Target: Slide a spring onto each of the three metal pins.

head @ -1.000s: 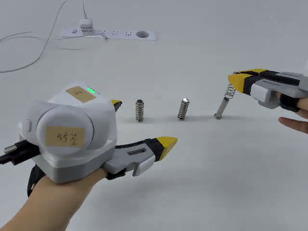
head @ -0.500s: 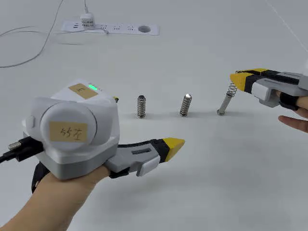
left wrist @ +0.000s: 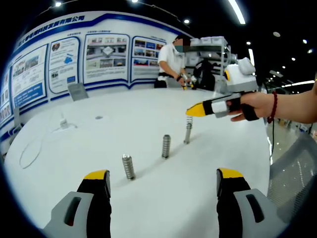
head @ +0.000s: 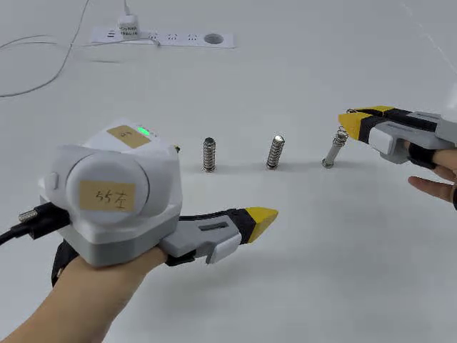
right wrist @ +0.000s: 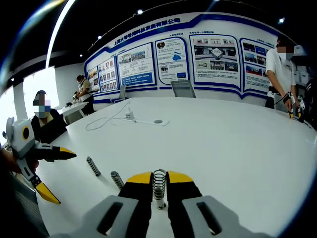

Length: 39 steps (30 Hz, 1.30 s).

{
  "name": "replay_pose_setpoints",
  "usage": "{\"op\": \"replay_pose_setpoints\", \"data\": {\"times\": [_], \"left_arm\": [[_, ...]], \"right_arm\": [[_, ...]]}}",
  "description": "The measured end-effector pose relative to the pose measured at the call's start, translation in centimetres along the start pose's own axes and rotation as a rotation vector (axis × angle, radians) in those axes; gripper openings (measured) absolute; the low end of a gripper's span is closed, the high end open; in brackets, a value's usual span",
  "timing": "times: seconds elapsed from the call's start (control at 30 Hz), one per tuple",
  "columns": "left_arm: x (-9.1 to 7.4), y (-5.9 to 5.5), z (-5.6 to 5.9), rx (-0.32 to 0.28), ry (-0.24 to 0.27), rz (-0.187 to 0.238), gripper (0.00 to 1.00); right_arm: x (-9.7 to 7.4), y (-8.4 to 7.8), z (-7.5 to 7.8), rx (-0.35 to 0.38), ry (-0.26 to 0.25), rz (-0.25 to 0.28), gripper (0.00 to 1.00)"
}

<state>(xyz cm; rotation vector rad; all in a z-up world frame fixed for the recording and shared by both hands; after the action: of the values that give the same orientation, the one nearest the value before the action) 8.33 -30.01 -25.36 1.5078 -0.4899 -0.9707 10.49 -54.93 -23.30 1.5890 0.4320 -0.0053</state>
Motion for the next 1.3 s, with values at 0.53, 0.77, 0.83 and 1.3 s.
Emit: {"op": "replay_pose_setpoints", "data": {"times": [0.53, 0.77, 0.83, 1.3], "left_arm": [[0.2, -0.1, 0.3, -0.001, -0.012, -0.001, 0.88], [0.2, -0.1, 0.2, -0.001, -0.012, 0.0, 0.87], [0.2, -0.1, 0.1, 0.002, -0.01, -0.002, 0.87], [0.2, -0.1, 0.1, 0.004, -0.011, -0.006, 0.87]], "right_arm": [[-0.3, -0.6, -1.3, -0.155, -0.014, -0.04, 0.12], [-0.2, -1.3, -1.6, -0.169, -0.01, -0.063, 0.12], [-0.1, -1.5, -1.6, -0.169, -0.01, -0.071, 0.12], [0.4, -3.0, -1.4, -0.149, -0.006, -0.125, 0.12]]}}
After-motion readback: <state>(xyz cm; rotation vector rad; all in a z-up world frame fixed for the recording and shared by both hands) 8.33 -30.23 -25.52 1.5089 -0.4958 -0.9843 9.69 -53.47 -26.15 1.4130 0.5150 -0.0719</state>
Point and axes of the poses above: the centre of the closed fingertips' face, and the gripper's own axes: x roughly forward along the fingers, z roughly to its right, y roughly out of its top, the point moved 8 cm from there along -x, roughly backward along the fingers, and after that the axes turned 8 degrees about z, right-handed, at the moved point
